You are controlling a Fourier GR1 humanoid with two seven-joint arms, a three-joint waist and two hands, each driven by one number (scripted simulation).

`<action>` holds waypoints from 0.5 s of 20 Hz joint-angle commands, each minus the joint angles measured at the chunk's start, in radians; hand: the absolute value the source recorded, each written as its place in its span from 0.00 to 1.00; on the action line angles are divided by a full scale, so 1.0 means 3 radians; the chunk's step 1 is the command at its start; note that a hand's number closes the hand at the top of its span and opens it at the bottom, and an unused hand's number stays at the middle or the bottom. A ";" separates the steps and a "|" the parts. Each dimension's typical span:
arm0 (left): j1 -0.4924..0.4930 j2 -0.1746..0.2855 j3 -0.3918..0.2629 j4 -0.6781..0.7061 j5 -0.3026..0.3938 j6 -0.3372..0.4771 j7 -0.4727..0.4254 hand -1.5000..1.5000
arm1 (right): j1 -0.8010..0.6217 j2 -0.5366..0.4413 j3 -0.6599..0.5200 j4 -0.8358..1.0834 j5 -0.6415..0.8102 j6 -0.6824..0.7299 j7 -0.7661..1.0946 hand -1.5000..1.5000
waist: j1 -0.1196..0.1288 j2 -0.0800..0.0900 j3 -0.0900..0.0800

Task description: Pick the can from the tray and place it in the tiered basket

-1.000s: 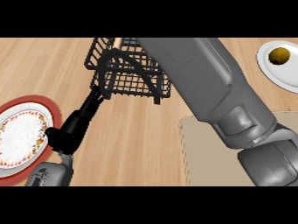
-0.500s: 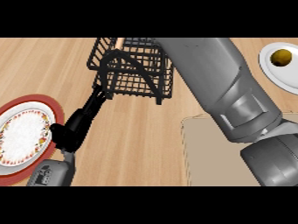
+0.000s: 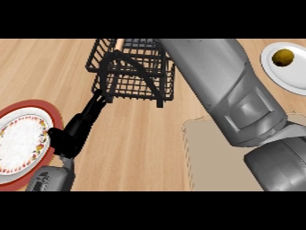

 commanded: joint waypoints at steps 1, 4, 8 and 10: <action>0.0046 0.0054 0.0079 0.0041 -0.0005 0.0011 -0.0084 0.50 | 0.0007 -0.0123 0.0095 0.0065 0.0226 -0.0390 -0.0045 0.00 | -0.0108 0.0020 -0.0009; 0.0110 0.0013 0.0050 -0.0036 0.0012 0.0017 -0.0068 0.50 | -0.0014 -0.0300 0.0156 0.0089 0.0418 -0.0872 -0.0046 0.00 | -0.0121 0.0013 -0.0008; 0.0090 0.0050 0.0168 0.0019 0.0074 0.0027 -0.0010 0.50 | 0.0294 -0.0462 0.0137 -0.0135 0.0460 -0.1159 -0.0157 0.00 | -0.0235 -0.0017 -0.0003; 0.0288 0.0062 0.0112 -0.0052 0.0033 -0.0002 -0.0143 0.50 | 0.0512 -0.0702 -0.0017 -0.0354 0.0331 -0.1116 -0.0362 0.00 | -0.0242 -0.0021 0.0001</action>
